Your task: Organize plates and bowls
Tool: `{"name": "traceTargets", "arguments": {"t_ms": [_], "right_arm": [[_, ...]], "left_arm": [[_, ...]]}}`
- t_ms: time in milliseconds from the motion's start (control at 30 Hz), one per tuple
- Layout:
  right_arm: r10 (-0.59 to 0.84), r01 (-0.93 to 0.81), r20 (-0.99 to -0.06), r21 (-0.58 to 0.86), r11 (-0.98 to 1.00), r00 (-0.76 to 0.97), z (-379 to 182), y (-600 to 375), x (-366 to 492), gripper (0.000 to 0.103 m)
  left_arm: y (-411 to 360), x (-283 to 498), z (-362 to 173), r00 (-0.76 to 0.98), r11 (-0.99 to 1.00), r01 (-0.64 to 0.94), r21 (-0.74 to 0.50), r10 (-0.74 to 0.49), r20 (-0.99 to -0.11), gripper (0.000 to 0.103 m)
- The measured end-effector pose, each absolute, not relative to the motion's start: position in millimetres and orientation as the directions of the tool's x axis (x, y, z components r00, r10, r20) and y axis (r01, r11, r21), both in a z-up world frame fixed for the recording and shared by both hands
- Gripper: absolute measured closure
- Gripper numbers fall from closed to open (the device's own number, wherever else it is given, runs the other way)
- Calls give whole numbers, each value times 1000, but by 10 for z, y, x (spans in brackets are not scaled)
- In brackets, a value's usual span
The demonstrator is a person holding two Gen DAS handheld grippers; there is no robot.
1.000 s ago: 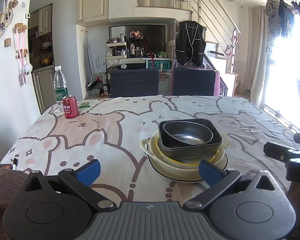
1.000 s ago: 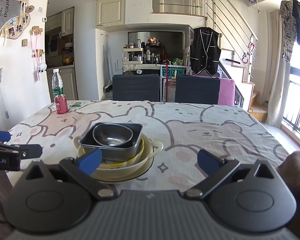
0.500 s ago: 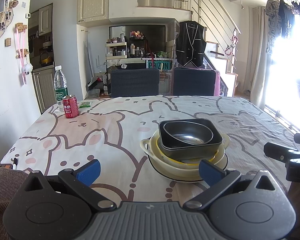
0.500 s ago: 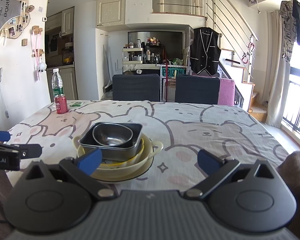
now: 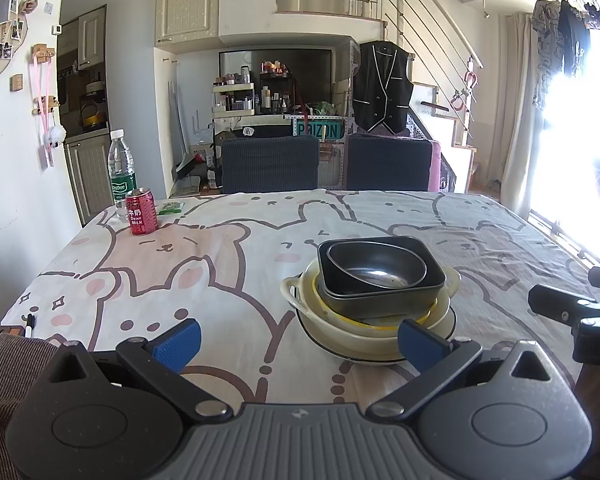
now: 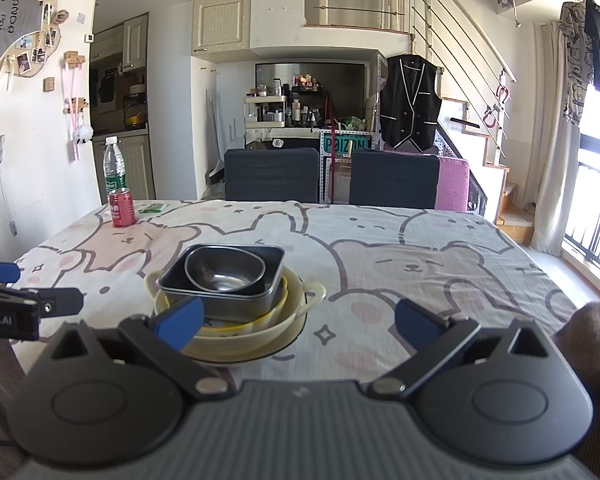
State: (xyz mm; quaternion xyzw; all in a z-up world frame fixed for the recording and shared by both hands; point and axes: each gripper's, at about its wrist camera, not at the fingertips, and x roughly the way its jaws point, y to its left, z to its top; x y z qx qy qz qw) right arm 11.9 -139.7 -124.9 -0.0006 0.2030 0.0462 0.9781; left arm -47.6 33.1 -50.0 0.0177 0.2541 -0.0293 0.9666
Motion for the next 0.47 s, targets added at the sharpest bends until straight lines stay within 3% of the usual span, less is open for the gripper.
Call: {"name": "traceTargets", "arguments": {"t_ms": [467], "right_arm": [[90, -91, -397, 18, 996, 913, -1258, -1401, 121, 0]], "left_arm": [[333, -496, -519, 869, 998, 58, 10, -46, -493, 0]]}}
